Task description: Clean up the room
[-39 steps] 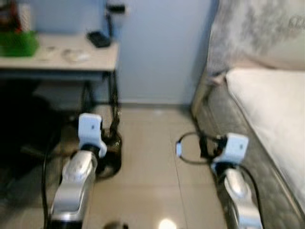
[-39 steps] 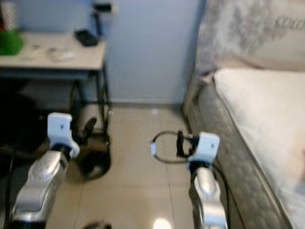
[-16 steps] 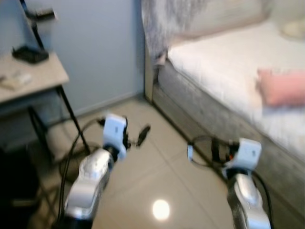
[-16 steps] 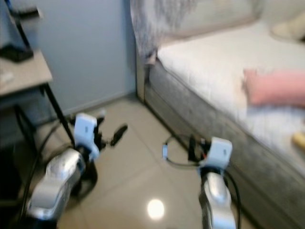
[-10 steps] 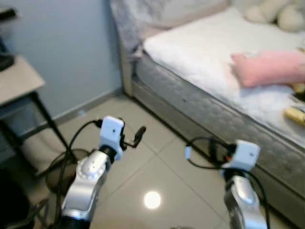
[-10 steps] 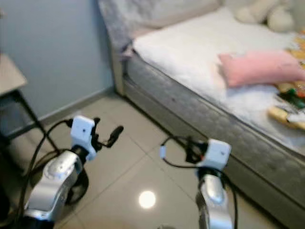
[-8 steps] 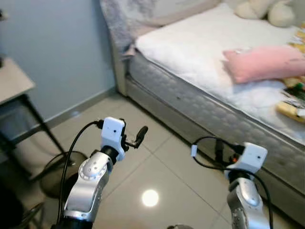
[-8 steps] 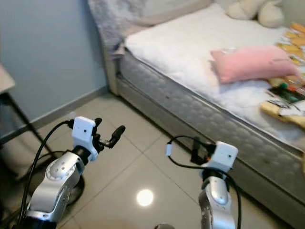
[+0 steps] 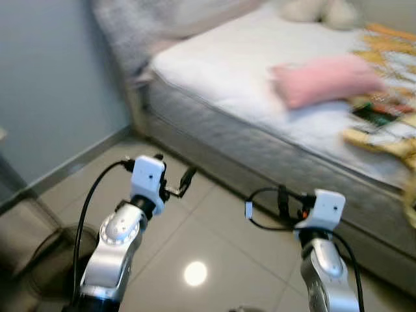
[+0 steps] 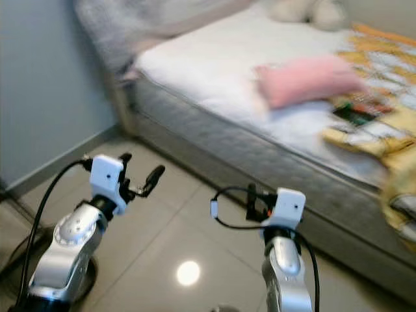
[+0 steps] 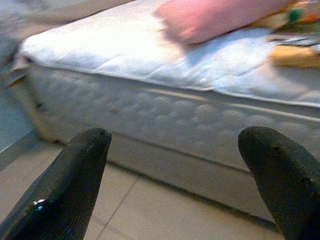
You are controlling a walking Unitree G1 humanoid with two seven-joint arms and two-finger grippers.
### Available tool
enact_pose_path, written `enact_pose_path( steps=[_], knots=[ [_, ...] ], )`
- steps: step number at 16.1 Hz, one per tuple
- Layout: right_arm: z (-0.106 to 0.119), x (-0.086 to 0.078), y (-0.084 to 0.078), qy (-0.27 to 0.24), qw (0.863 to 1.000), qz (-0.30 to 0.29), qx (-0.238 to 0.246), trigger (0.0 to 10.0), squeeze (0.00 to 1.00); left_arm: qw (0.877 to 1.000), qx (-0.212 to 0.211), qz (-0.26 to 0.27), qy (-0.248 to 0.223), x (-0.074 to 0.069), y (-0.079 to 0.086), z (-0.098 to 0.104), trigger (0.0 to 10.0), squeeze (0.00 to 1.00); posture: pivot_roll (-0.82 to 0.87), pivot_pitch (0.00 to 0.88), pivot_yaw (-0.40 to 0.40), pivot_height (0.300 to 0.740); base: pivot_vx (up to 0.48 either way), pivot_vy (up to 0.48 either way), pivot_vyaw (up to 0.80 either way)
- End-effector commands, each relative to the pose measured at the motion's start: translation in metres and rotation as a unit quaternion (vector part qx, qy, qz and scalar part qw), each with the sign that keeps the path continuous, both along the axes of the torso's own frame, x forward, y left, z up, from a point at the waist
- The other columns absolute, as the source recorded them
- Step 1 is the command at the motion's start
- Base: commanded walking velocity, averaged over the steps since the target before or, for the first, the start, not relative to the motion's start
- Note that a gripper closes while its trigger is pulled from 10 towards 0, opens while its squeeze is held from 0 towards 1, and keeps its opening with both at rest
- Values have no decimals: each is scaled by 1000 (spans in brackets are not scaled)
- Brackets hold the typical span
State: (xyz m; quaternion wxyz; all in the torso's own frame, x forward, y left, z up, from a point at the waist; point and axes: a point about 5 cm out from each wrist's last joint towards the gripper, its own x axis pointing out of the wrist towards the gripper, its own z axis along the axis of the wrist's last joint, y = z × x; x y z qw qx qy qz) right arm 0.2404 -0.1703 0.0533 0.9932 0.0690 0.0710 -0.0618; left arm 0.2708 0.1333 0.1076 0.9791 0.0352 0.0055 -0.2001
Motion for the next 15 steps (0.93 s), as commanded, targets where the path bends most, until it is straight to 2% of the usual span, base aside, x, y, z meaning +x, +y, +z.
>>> enact_pose_path(
  steps=[1, 11, 13, 15],
  knots=[
    [2, 1, -5, -5, 1000, -4, -8, 10000, 0, 1000, 0, -24, -14, 2, -10, 7, 10000, 0, -34, 0, -17, 740, 431, 0, -675],
    [2, 4, -5, -6, 1000, -7, -10, 10000, 0, 999, -27, -33, -4, 3, -12, 4, 10000, 0, -35, 0, -21, 740, 418, -24, -671],
    [2, 4, -8, -8, 1000, -18, -3, 10000, 0, 998, -57, 9, 15, 6, -3, 0, 10000, 0, -35, 0, -22, 740, 414, 0, -659],
    [5, 3, -15, -16, 999, -30, -2, 10000, 0, 988, -86, 118, 51, 5, 26, -12, 10000, 0, -43, 0, -19, 740, 416, 0, -634]
  ],
)
